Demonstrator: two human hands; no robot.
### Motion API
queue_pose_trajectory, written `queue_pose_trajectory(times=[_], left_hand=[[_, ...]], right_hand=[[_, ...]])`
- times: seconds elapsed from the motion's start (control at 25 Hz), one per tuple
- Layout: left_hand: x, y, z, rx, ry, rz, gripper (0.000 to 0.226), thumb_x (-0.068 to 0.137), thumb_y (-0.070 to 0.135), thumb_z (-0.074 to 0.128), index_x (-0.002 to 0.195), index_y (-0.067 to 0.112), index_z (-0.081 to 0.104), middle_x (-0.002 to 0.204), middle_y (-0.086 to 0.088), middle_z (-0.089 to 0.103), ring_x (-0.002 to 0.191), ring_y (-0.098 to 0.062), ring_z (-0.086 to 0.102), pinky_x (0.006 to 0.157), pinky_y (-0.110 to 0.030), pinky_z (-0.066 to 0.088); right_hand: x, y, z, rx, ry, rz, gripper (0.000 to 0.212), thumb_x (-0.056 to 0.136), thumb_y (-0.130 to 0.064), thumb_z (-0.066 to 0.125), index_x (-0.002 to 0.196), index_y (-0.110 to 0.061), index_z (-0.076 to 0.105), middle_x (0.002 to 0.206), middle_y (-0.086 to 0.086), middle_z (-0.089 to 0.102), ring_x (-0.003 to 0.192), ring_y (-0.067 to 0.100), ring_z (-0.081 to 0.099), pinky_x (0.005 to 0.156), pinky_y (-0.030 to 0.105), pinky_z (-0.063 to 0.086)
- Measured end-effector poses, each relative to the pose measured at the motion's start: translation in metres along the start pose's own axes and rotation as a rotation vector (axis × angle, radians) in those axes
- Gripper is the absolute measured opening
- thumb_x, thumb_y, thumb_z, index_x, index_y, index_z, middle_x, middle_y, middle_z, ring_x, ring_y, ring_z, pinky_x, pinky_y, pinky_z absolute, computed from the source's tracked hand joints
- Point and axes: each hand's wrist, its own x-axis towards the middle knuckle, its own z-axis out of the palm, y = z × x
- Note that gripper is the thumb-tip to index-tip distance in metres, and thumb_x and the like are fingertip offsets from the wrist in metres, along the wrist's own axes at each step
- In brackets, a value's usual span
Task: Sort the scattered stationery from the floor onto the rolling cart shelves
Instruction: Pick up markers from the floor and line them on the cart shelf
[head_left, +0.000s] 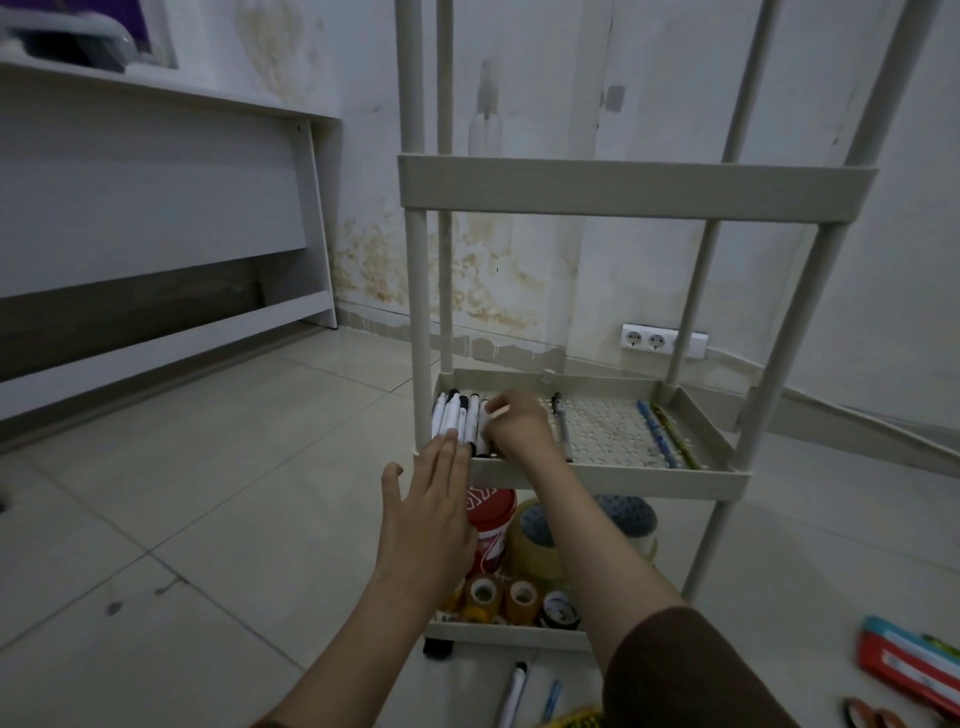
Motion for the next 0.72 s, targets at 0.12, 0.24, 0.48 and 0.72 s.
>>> queue_pose_trajectory(times=[0.12, 0.24, 0.48, 0.72], left_hand=[[0.0, -0.003, -0.002, -0.058, 0.033, 0.045, 0.078, 0.094, 0.037, 0.036, 0.146, 0.016, -0.018, 0.155, -0.001, -0.021, 0.144, -0.014, -0.014, 0.113, -0.047, 0.005], [-0.007, -0.013, -0.006, -0.234, 0.031, 0.148, 0.078, 0.093, 0.028, 0.041, 0.146, 0.019, -0.016, 0.154, 0.005, -0.023, 0.142, -0.009, -0.019, 0.118, -0.039, 0.004], [-0.059, -0.02, 0.017, -0.457, 0.13, 0.286, 0.049, 0.088, 0.01, 0.05, 0.136, 0.013, 0.043, 0.149, -0.002, 0.033, 0.135, -0.015, 0.031, 0.108, -0.028, 0.026], [-0.119, 0.006, 0.093, -0.558, -0.278, 0.184, 0.028, 0.091, 0.009, 0.044, 0.115, 0.015, 0.058, 0.116, -0.001, 0.059, 0.107, -0.017, 0.051, 0.087, -0.032, 0.043]], right_hand=[[-0.001, -0.004, -0.004, -0.062, -0.048, -0.023, 0.044, 0.081, 0.0, 0.063, 0.121, -0.006, 0.048, 0.123, 0.018, 0.055, 0.11, 0.029, 0.057, 0.083, 0.032, 0.049], [-0.016, -0.004, -0.004, 0.067, 0.055, -0.262, 0.031, 0.088, -0.006, 0.056, 0.118, -0.001, 0.051, 0.12, 0.017, 0.057, 0.102, 0.02, 0.055, 0.076, 0.019, 0.043], [-0.09, 0.045, -0.022, -0.006, 0.271, -0.929, 0.017, 0.084, -0.001, 0.045, 0.088, -0.008, 0.061, 0.086, -0.003, 0.058, 0.081, 0.01, 0.051, 0.072, 0.012, 0.038], [-0.172, 0.215, -0.026, -0.222, -0.03, -0.556, 0.02, 0.082, 0.009, 0.05, 0.078, -0.007, 0.06, 0.076, 0.0, 0.055, 0.069, 0.008, 0.049, 0.063, 0.02, 0.036]])
